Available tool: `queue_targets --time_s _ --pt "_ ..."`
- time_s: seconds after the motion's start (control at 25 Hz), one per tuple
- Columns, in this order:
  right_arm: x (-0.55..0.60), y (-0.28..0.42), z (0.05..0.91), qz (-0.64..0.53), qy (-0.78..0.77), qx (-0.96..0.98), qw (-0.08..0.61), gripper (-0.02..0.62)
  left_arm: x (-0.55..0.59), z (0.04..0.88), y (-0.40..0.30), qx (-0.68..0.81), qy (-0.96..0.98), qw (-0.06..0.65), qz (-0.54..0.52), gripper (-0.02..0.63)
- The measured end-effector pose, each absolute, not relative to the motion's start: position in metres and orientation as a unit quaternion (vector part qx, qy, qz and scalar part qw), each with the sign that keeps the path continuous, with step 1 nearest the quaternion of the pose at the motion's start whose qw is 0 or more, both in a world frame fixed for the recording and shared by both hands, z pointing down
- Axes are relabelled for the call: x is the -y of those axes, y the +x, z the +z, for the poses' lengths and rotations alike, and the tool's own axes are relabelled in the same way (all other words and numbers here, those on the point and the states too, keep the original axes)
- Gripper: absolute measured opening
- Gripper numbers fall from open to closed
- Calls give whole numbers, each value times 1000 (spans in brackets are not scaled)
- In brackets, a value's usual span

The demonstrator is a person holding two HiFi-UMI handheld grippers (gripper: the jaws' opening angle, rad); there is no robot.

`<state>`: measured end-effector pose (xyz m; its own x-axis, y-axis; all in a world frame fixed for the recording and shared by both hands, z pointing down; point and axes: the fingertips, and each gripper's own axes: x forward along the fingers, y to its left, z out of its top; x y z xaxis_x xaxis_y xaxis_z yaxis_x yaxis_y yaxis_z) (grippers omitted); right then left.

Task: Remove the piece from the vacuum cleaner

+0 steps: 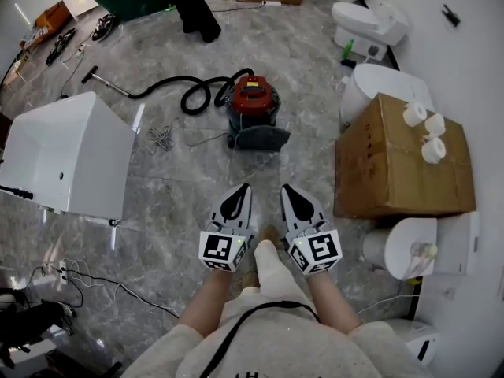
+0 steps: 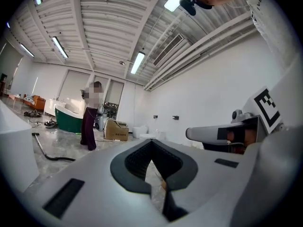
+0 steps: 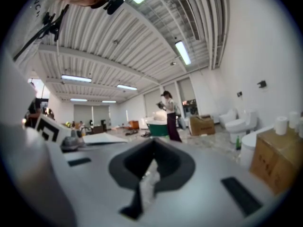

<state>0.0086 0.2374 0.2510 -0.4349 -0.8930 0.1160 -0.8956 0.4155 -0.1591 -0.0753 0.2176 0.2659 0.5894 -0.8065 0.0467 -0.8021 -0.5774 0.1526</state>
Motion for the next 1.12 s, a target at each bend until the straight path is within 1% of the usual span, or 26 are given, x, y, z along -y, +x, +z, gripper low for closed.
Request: queue_targets --time_s 0.52,0.8,0.96,1.12 --pt "-157 32 280 114 506 854 41 12 -130 299 -42 460 882 103 5 21" --pt "-119 44 290 123 491 861 46 12 -91 306 -22 459 883 98 15 21" --pt "-107 42 301 127 480 866 51 12 -78 312 -22 461 883 92 20 21" --pt "-102 43 318 144 485 861 54 12 -71 327 -27 461 881 104 32 21"
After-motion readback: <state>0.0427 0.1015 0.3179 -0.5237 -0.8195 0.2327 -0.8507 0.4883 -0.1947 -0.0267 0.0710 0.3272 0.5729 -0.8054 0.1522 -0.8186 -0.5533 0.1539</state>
